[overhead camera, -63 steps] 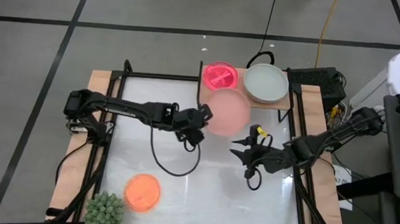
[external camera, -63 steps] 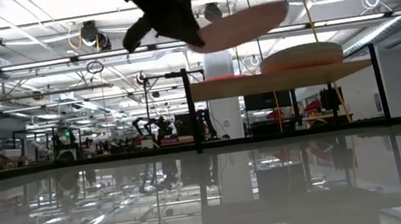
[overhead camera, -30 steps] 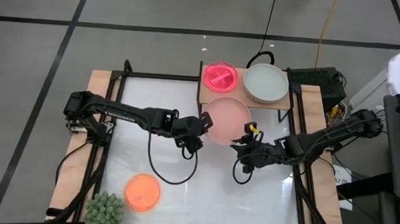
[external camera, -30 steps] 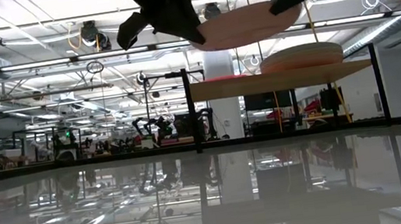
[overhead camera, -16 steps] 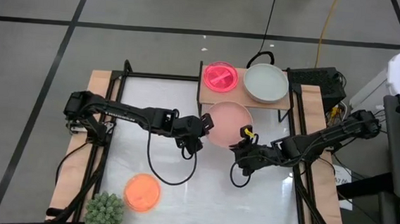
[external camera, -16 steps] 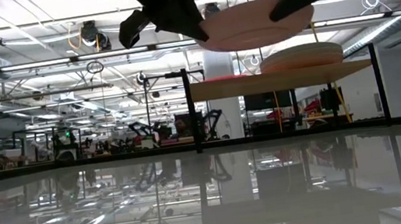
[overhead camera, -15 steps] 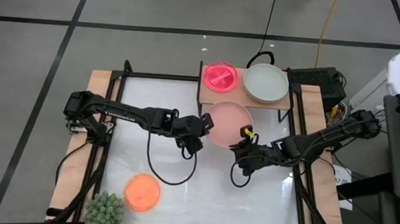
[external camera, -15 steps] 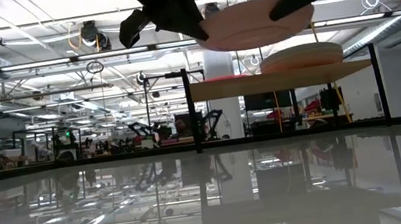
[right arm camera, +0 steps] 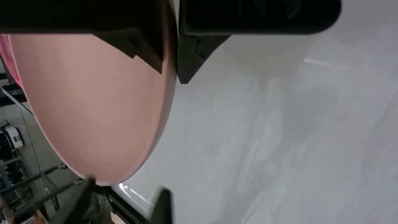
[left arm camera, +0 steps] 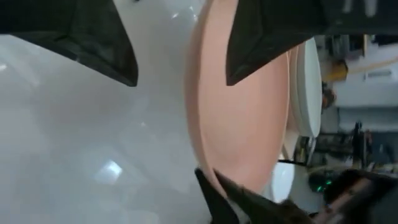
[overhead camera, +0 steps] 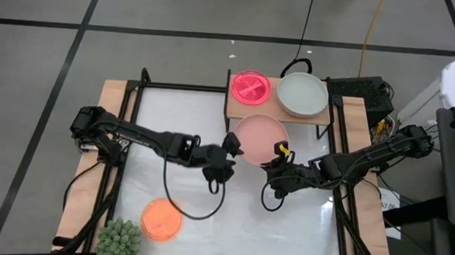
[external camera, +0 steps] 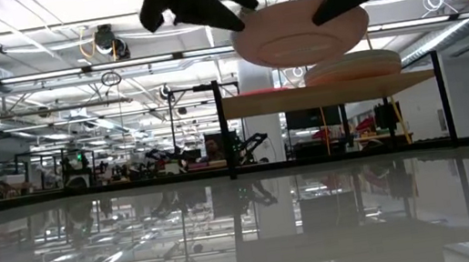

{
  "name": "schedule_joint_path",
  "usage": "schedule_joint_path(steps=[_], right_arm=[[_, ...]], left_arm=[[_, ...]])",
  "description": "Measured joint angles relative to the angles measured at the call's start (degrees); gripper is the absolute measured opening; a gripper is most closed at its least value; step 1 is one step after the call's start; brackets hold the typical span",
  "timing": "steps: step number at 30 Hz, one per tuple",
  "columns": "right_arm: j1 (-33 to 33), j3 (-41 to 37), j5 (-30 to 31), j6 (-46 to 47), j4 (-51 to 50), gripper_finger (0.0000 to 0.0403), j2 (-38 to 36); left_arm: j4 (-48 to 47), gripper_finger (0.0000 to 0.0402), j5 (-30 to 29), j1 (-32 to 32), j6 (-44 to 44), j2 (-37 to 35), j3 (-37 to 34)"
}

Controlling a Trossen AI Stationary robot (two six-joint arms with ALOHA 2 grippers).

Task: Place and stack plates onto a shelf
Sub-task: Stack the dark pink plate on top of the gray plate on the shelf

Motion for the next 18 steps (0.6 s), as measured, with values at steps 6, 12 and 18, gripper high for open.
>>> schedule_joint_path(steps=[6, 12, 18], right_arm=[[0.00, 0.00, -0.28, 0.67, 0.00, 0.0001, 0.00], [0.00, 1.57, -0.35, 1.05, -0.45, 0.0001, -0.09], [0.02, 5.34, -0.25, -0.04, -2.49, 0.0001, -0.10]], left_arm=[[-1.39, 0.0274, -12.14, -5.07, -13.44, -0.23, 0.00], [-9.29, 0.0275, -12.66, -7.02, -31.89, -3.49, 0.04], [-23.73, 0.0275, -10.50, -7.46, -52.58, -9.21, 0.04]])
